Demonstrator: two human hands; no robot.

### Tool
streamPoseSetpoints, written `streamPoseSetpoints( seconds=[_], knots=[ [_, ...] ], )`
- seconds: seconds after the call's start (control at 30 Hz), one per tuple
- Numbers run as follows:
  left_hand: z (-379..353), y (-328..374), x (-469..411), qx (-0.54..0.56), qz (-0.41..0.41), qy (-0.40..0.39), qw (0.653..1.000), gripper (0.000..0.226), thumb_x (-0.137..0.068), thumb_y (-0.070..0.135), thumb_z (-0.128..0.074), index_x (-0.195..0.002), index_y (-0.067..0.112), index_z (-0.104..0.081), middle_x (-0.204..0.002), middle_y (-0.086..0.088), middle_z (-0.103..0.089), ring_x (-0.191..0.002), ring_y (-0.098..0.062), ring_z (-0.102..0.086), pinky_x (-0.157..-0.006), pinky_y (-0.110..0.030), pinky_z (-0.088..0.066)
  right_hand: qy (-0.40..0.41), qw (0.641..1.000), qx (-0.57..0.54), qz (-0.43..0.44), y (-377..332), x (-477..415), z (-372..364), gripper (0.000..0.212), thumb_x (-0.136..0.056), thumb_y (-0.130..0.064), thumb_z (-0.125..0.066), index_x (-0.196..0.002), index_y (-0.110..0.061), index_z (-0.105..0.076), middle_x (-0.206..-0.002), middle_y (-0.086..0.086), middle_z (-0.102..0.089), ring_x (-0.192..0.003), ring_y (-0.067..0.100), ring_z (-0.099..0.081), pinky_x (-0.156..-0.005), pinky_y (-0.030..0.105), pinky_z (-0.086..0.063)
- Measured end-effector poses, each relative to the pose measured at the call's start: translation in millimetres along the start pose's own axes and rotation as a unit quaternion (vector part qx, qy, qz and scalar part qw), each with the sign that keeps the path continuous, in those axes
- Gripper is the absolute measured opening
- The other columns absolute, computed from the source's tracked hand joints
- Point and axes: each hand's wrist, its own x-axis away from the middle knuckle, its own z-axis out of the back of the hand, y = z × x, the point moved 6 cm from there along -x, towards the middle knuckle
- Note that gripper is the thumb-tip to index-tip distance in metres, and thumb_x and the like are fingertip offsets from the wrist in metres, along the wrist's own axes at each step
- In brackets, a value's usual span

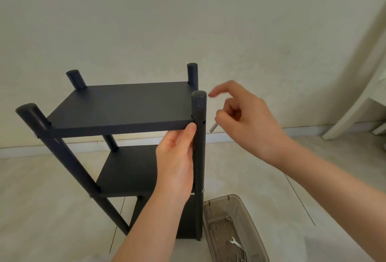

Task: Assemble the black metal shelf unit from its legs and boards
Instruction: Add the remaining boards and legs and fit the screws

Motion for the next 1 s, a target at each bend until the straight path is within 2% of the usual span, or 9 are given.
streamPoseSetpoints(
  seconds=[0.07,0.13,0.27,0.4,0.53,0.63,0.8,0.9,1.0],
  knots=[
    [-0.2,-0.3,0.3,0.01,-0.003,0.002,1.0,0.03,-0.075,0.033,-0.072,-0.096,0.012,-0.075,-0.099,-0.007,-0.076,-0.1,-0.024,-0.073,-0.09,-0.036,-0.057,-0.014,1.0,-0.009,0.024,-10.0,-1.6,-0.7,0.051,-0.086,-0.004,-0.047,-0.126,-0.034,-0.057,-0.051,-0.009,-0.041,-0.05,0.007,-0.039,-0.055,0.007,-0.036],
    [-0.7,-0.1,0.6,0.019,-0.005,0.008,1.0,0.027,-0.075,0.032,-0.072,-0.092,0.012,-0.075,-0.096,-0.007,-0.076,-0.101,-0.029,-0.072,-0.096,-0.041,-0.057,-0.028,0.999,0.012,0.043,-13.0,-4.9,-5.1,0.058,-0.089,-0.002,-0.042,-0.135,-0.035,-0.055,-0.051,-0.011,-0.039,-0.05,0.006,-0.038,-0.054,0.007,-0.034],
    [-3.0,-3.6,1.1,0.025,-0.001,0.022,0.999,0.021,-0.082,0.029,-0.071,-0.093,0.011,-0.073,-0.097,-0.011,-0.074,-0.105,-0.034,-0.07,-0.1,-0.051,-0.054,-0.024,0.998,0.035,0.049,-12.4,-9.0,-10.7,0.056,-0.091,-0.001,-0.038,-0.136,-0.029,-0.057,-0.05,-0.013,-0.04,-0.047,0.005,-0.039,-0.048,0.008,-0.031],
    [-6.7,-5.2,1.2,0.049,-0.003,0.039,0.998,0.013,-0.091,0.023,-0.067,-0.087,0.013,-0.073,-0.094,-0.012,-0.071,-0.109,-0.041,-0.066,-0.102,-0.058,-0.05,-0.034,0.998,0.028,0.048,-11.4,-8.8,-13.9,0.057,-0.09,-0.001,-0.04,-0.138,-0.029,-0.055,-0.052,-0.011,-0.038,-0.049,0.006,-0.037,-0.051,0.009,-0.033],
    [-9.3,-4.3,-0.1,0.048,-0.008,0.045,0.998,0.017,-0.093,0.024,-0.066,-0.08,0.016,-0.073,-0.087,-0.01,-0.068,-0.096,-0.035,-0.066,-0.102,-0.059,-0.049,-0.041,0.998,0.018,0.044,-8.7,-7.7,-17.4,0.06,-0.09,-0.001,-0.04,-0.141,-0.03,-0.051,-0.051,-0.011,-0.037,-0.05,0.007,-0.037,-0.052,0.01,-0.033],
    [-9.5,-5.7,0.3,0.053,-0.01,0.037,0.998,0.018,-0.088,0.029,-0.068,-0.087,0.011,-0.071,-0.09,-0.012,-0.067,-0.098,-0.035,-0.065,-0.104,-0.061,-0.047,-0.038,0.998,0.019,0.047,-8.2,-5.8,-18.2,0.06,-0.091,0.0,-0.039,-0.142,-0.03,-0.05,-0.054,-0.01,-0.036,-0.05,0.007,-0.035,-0.052,0.011,-0.033],
    [-9.1,-5.8,0.2,0.056,-0.014,0.012,0.998,0.027,-0.077,0.035,-0.069,-0.093,0.013,-0.075,-0.102,-0.016,-0.071,-0.114,-0.042,-0.063,-0.105,-0.059,-0.047,-0.024,0.998,0.01,0.059,-5.3,-4.7,-16.3,0.054,-0.096,0.0,-0.038,-0.14,-0.027,-0.053,-0.055,-0.014,-0.041,-0.052,0.006,-0.04,-0.054,0.01,-0.034],
    [-7.9,-5.7,0.7,0.045,-0.02,0.003,0.999,0.018,-0.076,0.036,-0.069,-0.079,0.019,-0.077,-0.095,-0.014,-0.067,-0.106,-0.045,-0.062,-0.105,-0.062,-0.045,-0.021,0.998,-0.001,0.064,-4.0,-0.9,-16.9,0.051,-0.099,-0.004,-0.04,-0.143,-0.028,-0.05,-0.062,-0.003,-0.049,-0.058,0.015,-0.045,-0.061,0.024,-0.044],
    [-6.6,-4.1,1.6,0.037,-0.028,-0.007,0.999,0.017,-0.075,0.037,-0.069,-0.071,0.022,-0.076,-0.082,-0.008,-0.064,-0.093,-0.032,-0.061,-0.105,-0.06,-0.046,-0.047,0.995,0.007,0.086,-4.1,7.5,-20.5,0.055,-0.099,-0.004,-0.044,-0.148,-0.028,-0.039,-0.07,0.005,-0.055,-0.069,0.023,-0.055,-0.075,0.037,-0.047]
  ],
)
